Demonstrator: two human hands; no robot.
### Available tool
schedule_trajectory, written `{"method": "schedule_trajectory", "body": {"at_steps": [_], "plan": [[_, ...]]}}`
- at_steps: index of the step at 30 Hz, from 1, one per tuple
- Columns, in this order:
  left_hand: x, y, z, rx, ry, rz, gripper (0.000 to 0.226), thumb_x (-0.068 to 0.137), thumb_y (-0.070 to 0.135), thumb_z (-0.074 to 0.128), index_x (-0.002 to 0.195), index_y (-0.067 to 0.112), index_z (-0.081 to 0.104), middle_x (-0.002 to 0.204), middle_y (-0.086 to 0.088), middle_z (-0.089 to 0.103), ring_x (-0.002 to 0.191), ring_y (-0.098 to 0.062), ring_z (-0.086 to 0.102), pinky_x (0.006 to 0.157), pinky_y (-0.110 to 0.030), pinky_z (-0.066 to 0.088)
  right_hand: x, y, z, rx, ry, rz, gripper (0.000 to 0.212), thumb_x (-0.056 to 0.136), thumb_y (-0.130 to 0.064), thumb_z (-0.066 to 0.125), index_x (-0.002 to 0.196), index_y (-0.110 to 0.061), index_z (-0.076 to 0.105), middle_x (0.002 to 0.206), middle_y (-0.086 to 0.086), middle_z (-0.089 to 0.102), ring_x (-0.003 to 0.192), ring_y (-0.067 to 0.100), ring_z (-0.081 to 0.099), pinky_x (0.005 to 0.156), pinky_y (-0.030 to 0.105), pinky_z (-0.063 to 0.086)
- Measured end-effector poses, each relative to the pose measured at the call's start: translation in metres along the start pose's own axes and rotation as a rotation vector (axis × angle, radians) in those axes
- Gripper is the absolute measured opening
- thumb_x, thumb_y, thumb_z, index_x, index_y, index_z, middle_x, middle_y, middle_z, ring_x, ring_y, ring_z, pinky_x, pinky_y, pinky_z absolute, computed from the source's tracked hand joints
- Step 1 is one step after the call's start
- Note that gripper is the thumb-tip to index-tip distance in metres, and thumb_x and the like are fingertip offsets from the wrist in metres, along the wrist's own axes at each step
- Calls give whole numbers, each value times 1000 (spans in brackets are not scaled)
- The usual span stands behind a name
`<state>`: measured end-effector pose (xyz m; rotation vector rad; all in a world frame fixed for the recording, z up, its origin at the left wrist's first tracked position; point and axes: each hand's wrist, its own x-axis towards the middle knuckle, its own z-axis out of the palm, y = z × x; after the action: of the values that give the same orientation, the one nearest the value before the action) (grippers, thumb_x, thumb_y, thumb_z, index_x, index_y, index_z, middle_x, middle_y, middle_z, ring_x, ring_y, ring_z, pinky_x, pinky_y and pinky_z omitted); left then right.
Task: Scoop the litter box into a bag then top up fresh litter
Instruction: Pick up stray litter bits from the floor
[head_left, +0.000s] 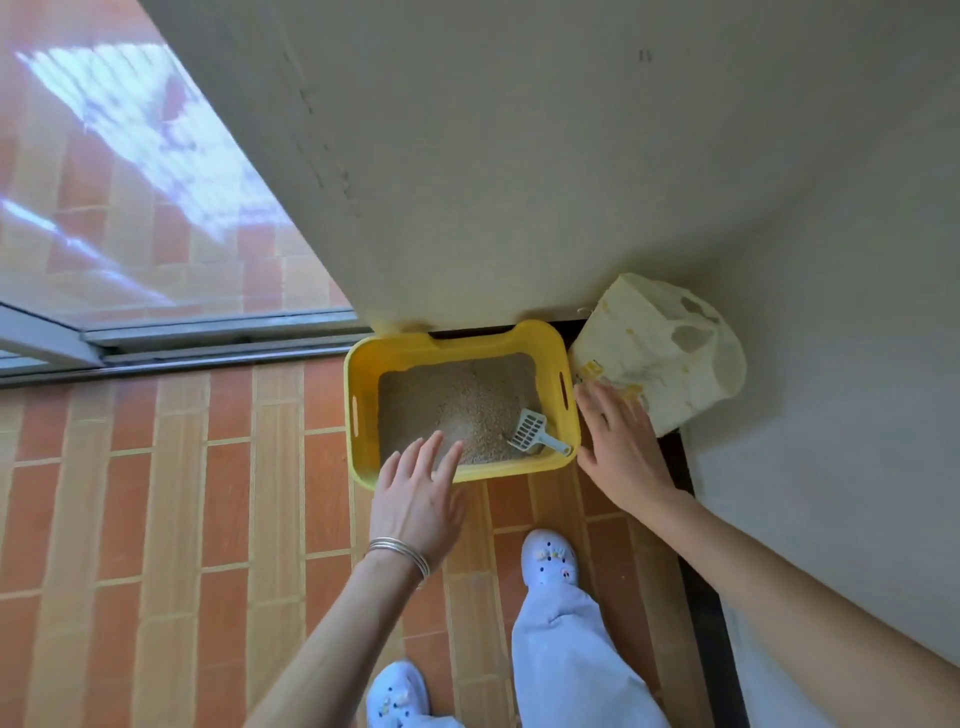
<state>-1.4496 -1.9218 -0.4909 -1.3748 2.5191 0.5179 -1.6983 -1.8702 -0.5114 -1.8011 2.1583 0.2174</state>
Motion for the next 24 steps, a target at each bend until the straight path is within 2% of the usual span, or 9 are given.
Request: {"method": "schedule_trajectory", "body": {"at_steps": [3,6,11,13,17,22,24], "plan": [[-33,-12,-8,14,-29,-35,58,96,43,34,148,29,14,156,-2,16,144,-20,14,116,-38,12,-27,-39,-7,20,1,-17,73,85,-32,58,146,-14,22,151,7,29,141,24,22,115,49,18],[-67,-26,-30,35,-39,-43,57,97,46,27,149,30,9,157,0,11,144,-19,10,118,-37,9,-55,-78,-28,52,11,18,73,89,-42,50,148,-20,13,155,1,20,144,20,11,116,45,5],[-120,-41,-97,53,-2,-31,58,97,50,25,149,32,5,158,0,7,144,-19,8,118,-37,9,-104,-129,-94,139,38,70,68,92,-47,42,148,-25,9,156,-3,15,144,15,6,118,42,5],[-138,-49,-128,46,2,-6,59,97,51,25,148,33,2,158,1,9,143,-19,13,116,-35,13,-122,-145,-126,172,41,73,64,94,-48,37,148,-27,10,156,-4,16,144,13,6,117,41,5],[-172,-58,-188,27,19,0,59,96,52,28,148,34,8,156,0,17,140,-22,22,114,-37,16,-157,-163,-194,153,35,48,61,94,-50,33,147,-28,13,156,-4,16,144,14,8,117,42,7],[-212,-54,-255,69,130,29,58,95,55,26,148,31,15,153,0,26,139,-22,26,114,-40,19,-204,-178,-271,109,128,-4,62,93,-51,35,147,-25,18,155,-3,20,143,14,12,118,41,8],[-229,-52,-276,46,173,36,61,93,56,22,146,28,26,149,-2,36,135,-25,34,111,-42,25,-221,-181,-296,112,163,-11,62,93,-50,35,147,-24,18,154,-3,22,143,14,13,117,41,9]]}}
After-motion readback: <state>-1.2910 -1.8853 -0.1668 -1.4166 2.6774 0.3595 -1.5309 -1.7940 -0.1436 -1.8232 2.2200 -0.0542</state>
